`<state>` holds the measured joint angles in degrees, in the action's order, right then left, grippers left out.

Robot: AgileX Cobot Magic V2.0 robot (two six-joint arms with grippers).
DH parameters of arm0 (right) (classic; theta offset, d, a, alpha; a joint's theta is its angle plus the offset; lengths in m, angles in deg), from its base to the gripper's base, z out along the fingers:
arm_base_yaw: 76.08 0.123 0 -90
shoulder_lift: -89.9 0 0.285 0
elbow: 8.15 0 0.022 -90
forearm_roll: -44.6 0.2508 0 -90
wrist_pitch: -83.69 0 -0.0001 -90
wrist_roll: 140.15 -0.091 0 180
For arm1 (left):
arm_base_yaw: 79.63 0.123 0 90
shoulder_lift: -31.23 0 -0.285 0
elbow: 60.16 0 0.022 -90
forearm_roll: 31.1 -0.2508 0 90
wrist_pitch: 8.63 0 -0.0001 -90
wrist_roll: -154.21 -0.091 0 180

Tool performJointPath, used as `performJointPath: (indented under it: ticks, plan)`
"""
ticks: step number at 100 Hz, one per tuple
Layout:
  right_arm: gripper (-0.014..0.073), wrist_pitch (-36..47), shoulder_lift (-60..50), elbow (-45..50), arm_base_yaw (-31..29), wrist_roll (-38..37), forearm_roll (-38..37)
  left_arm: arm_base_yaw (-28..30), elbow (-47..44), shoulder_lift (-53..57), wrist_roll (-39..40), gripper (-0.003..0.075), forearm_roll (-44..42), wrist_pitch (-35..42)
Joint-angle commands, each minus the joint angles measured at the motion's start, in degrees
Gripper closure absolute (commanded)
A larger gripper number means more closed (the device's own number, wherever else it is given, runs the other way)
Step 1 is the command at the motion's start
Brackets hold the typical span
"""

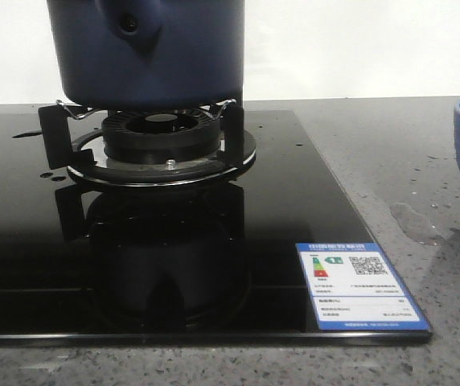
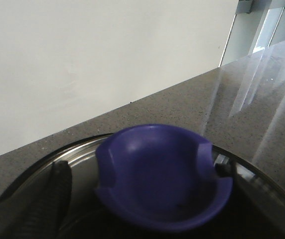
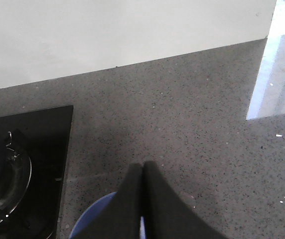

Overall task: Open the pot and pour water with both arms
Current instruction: 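Lower the bowl onto the counter with the right gripper and release, then lower the glass lid onto the pot with the left gripper and release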

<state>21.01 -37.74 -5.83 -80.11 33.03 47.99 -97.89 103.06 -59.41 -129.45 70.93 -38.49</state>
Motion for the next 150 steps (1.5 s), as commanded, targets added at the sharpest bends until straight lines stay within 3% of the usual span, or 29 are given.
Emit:
performJointPath:
  ticks: [1, 40, 47, 67, 91, 104, 117, 150]
  plan:
    - [0.0657, 3.47, 0.36, -1.14, -0.44, 0.67, 0.00, 0.03, 2.85, 3.08, 0.13, 0.0215, 4.53, -1.04]
    - [0.0657, 3.35, -0.15, -1.10, 0.60, 3.28, 0.84, 0.18, 2.77, 10.14, 1.96, 0.0232, 2.43, 1.18]
    - [0.0657, 3.56, -1.28, -1.10, 1.39, 5.44, 0.84, 0.18, 2.53, 12.47, 2.06, 0.0265, 2.67, 0.38]
    - [0.0657, 8.53, -9.46, 4.65, 5.02, 8.52, 0.84, 0.18, -4.95, 26.84, 3.74, 0.0496, 2.67, 9.26]
    - [0.0657, 18.93, -26.76, 25.68, 5.94, 12.69, 1.20, 0.18, -23.15, 49.95, 3.96, 0.0737, 2.92, 16.20]
    - [0.0657, 24.54, -36.08, 36.06, 5.94, 12.69, 3.45, 0.18, -32.04, 60.34, 5.58, 0.0741, 2.92, 19.12]
    - [0.0657, 24.98, -41.76, 41.64, 5.94, 12.69, 4.21, 0.18, -38.97, 67.78, 6.91, 0.0741, 3.00, 20.89]
    - [0.0657, 24.08, -45.71, 42.91, 5.94, 12.69, 4.26, 0.18, -44.69, 74.46, 6.91, 0.0741, 3.00, 20.06]
